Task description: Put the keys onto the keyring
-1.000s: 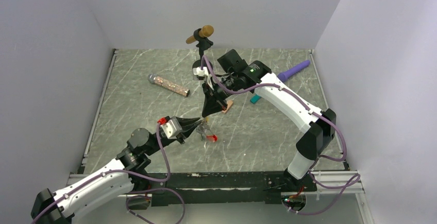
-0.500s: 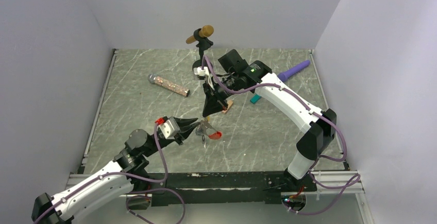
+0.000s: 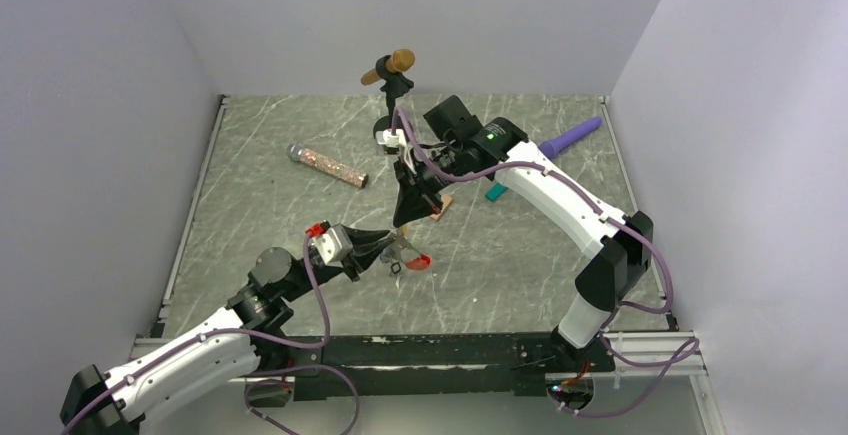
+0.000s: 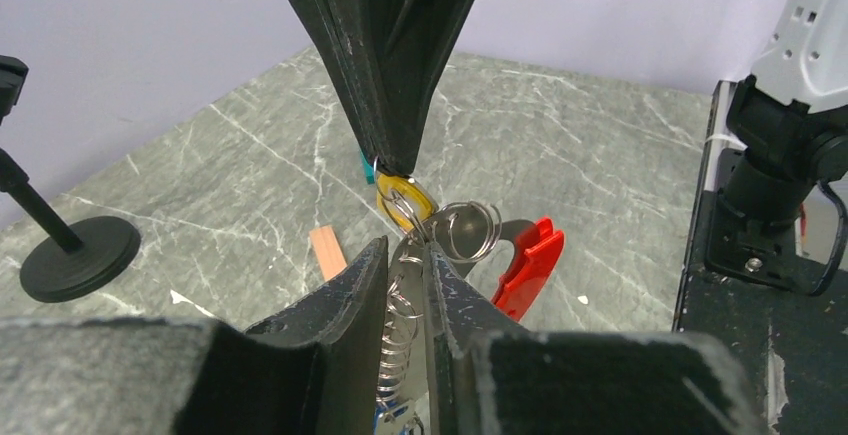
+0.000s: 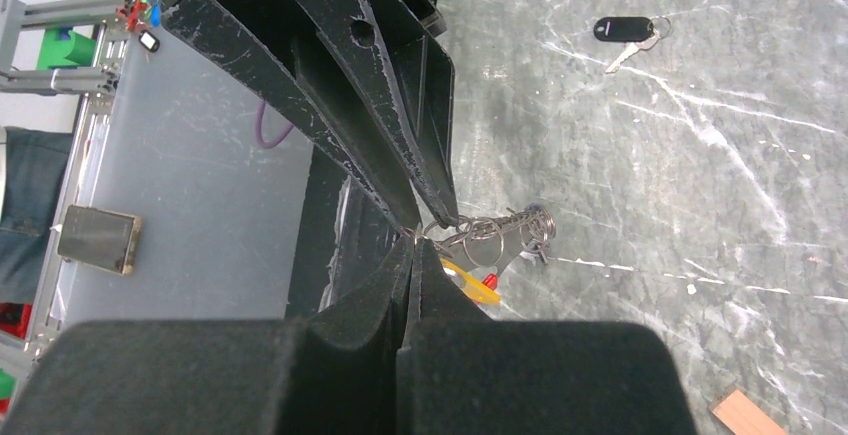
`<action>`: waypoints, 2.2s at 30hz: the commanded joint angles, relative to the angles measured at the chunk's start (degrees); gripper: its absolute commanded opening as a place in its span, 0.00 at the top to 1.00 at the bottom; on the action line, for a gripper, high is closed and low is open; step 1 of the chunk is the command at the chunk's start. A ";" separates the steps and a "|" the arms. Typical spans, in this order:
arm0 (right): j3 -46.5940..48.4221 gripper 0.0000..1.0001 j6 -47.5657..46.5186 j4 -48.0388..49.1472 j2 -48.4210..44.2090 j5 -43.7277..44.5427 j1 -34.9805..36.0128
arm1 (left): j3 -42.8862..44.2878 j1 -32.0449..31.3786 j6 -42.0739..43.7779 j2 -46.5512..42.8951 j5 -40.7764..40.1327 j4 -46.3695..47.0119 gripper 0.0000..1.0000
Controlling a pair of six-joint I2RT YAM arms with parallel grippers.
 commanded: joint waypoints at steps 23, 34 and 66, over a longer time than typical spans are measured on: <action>0.86 1.00 0.16 1.10 -2.04 -3.08 -0.42 | 2.72 0.25 -2.99 2.14 2.58 0.84 1.00; 0.76 1.00 0.12 1.14 -2.14 -3.12 -0.44 | 3.29 0.31 -4.29 1.01 0.93 -0.01 0.81; 1.30 1.00 0.50 1.16 -1.58 -3.12 -0.38 | 2.26 0.28 -6.56 -2.47 0.18 -0.66 0.72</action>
